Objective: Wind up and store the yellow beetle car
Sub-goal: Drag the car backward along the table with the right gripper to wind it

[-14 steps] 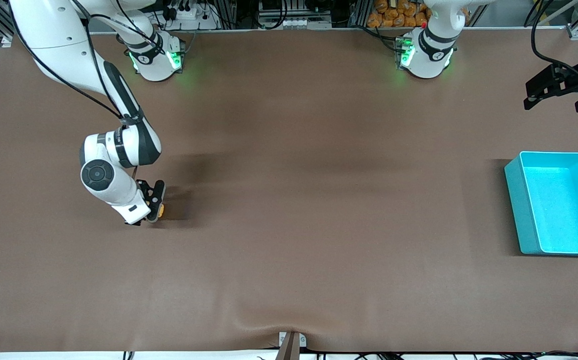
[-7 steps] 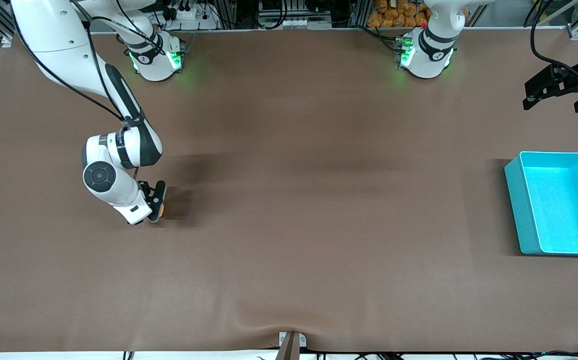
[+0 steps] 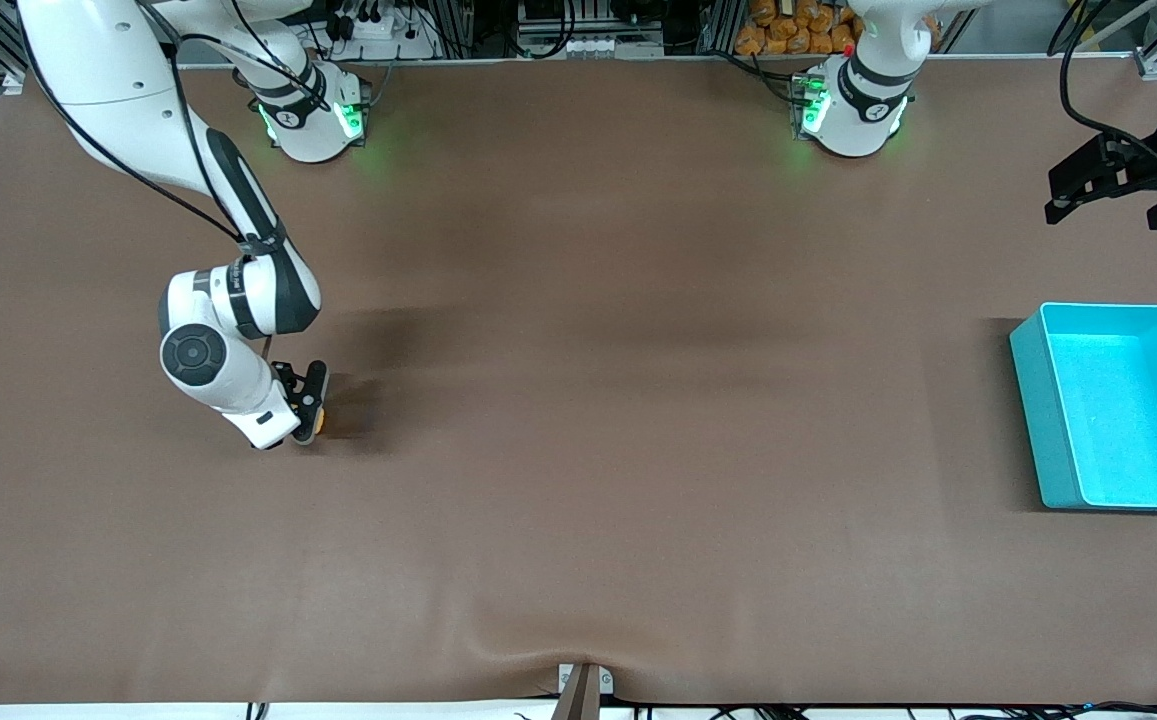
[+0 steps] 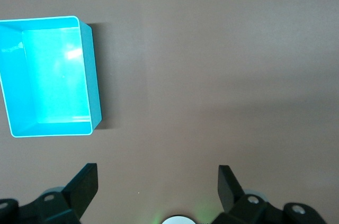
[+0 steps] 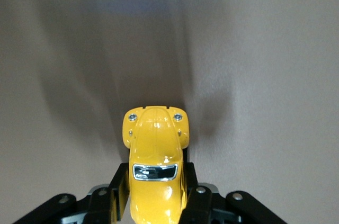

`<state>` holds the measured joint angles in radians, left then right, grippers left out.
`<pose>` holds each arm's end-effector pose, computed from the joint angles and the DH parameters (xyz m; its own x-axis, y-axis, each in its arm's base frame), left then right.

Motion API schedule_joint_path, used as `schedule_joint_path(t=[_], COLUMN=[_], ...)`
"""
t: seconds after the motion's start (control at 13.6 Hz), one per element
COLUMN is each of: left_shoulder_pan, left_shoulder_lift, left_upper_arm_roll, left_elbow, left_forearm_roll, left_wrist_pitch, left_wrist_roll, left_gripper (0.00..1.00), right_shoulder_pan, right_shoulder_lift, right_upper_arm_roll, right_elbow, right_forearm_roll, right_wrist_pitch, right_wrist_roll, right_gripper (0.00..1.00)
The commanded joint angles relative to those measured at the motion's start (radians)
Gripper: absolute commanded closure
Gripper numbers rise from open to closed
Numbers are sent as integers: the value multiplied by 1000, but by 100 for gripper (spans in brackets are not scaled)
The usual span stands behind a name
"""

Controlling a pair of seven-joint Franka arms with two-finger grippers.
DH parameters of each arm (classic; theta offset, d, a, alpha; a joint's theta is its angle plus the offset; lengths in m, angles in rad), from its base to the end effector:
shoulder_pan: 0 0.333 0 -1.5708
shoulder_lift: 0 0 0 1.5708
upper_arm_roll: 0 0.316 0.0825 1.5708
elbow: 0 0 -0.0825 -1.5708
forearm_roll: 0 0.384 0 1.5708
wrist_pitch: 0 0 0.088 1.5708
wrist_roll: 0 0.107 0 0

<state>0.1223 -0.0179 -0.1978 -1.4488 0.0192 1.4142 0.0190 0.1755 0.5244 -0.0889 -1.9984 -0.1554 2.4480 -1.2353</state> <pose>0.5305 -0.0390 0.6771 0.9957 -0.0913 -0.0174 -0.0916 -0.9955 -0.0222 0.5973 0.0524 0.1882 0.1110 0.9818 -0.1539 0.9924 -0.1176 -0.0349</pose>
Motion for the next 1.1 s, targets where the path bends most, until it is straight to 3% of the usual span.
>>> schedule_joint_path(t=[0.0,1.03], left_shoulder_pan=[-3,-1], left_shoulder_lift=[6,21], left_upper_arm_roll=[-5,-5], left_elbow=[4,2], left_forearm_roll=[13,15], left_wrist_pitch=[11,35], left_wrist_roll=[6,6], left_gripper=[0,0], right_shoulder_pan=[-59,-251], right_shoulder_lift=[23,78], right_upper_arm_roll=[11,11], right_elbow=[9,10], right_forearm_roll=[14,8], right_wrist_pitch=[5,72], right_wrist_roll=[-58,-266], right_gripper=[87,86])
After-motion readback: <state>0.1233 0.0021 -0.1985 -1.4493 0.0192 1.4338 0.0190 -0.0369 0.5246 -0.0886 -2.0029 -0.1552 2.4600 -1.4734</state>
